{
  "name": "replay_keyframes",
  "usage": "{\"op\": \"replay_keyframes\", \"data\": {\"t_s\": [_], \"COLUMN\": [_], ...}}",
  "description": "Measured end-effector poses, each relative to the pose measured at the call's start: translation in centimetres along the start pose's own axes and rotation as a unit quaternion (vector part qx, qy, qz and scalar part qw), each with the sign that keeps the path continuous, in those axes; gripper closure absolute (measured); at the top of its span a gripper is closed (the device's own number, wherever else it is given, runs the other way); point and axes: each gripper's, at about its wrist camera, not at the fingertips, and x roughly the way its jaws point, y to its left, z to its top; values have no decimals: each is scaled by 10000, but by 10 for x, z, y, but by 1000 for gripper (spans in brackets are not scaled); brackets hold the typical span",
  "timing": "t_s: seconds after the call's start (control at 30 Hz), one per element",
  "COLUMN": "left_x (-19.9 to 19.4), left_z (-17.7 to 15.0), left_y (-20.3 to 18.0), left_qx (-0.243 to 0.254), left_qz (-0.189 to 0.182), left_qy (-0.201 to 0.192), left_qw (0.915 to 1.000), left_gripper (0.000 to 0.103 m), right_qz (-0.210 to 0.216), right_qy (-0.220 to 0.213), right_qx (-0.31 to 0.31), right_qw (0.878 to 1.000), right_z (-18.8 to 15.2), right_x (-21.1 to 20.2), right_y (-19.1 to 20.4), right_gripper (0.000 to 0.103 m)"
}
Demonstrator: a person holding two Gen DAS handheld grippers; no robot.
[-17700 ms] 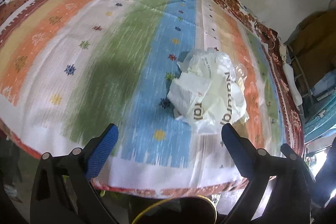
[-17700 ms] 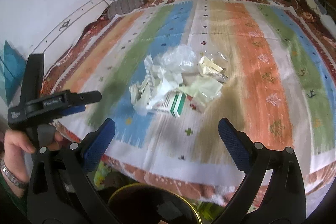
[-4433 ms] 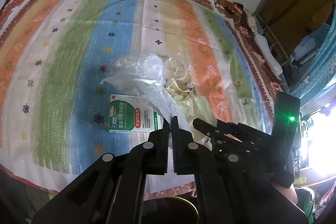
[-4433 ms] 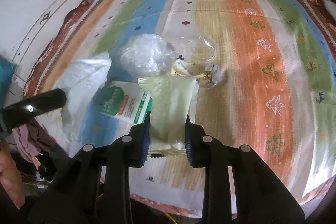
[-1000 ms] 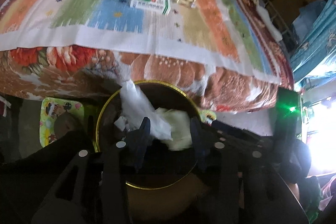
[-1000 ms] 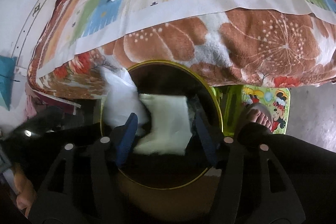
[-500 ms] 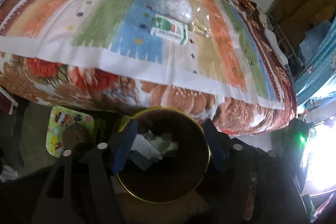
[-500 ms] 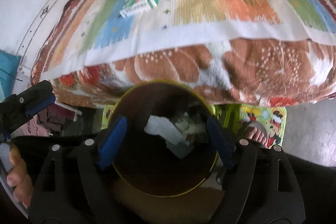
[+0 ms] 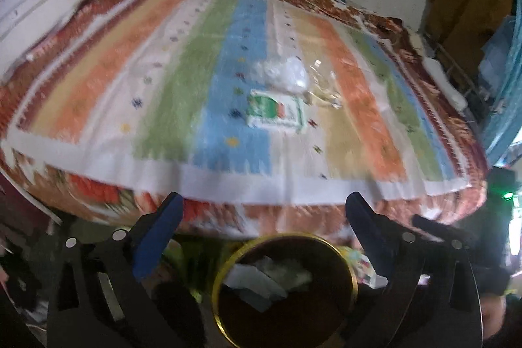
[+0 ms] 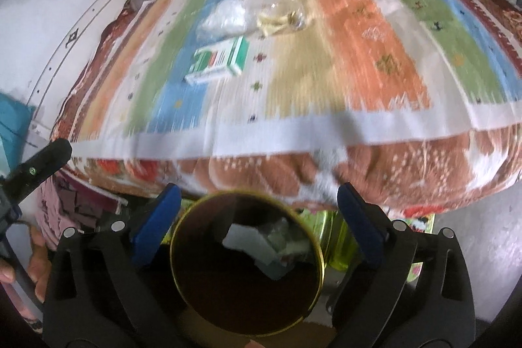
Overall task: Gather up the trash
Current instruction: 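Move both open grippers back to the clear bag and medicine box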
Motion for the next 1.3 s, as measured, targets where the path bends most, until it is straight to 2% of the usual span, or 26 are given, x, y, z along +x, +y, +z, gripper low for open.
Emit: {"op": "replay_keyframes", "data": {"t_s": [0.1,0.3,0.4,0.47,0.67,0.87,1.03,1.3], "left_x": [9,36,45,49,67,99,121,150], "left_z": [15,42,50,57,79,100,112,131], "left_y": [3,8,14,17,18,29,35,39], "left_qx": [-65,-365,-758,-923,-897,-988,-953,-1262], "left_qz": [102,-206,-667,-830,-770,-828,-829,-1279], "left_qy": [2,200,244,171,-137,-130,-272,-126], "left_qw": [9999,9989,9946,9921,9929,9916,9916,9837], "left_gripper": [6,6,6,6,6,6,6,6], "right_qz": [-112,-130,-31,32,176,262,392,565], "right_qy": [-173,-425,-462,-497,-633,-607,-595,-555], "right_qx": [-65,5,132,196,398,576,783,1133], "right_qw": [9998,9990,9988,9986,9970,9961,9944,9904], "right_z": [19,49,59,65,90,115,136,162], "right_x": [-2,0,3,5,13,33,50,78], "right_y": [-2,-8,-10,-12,-15,-20,-28,-43], "right_gripper": [9,9,9,9,9,9,9,19]}}
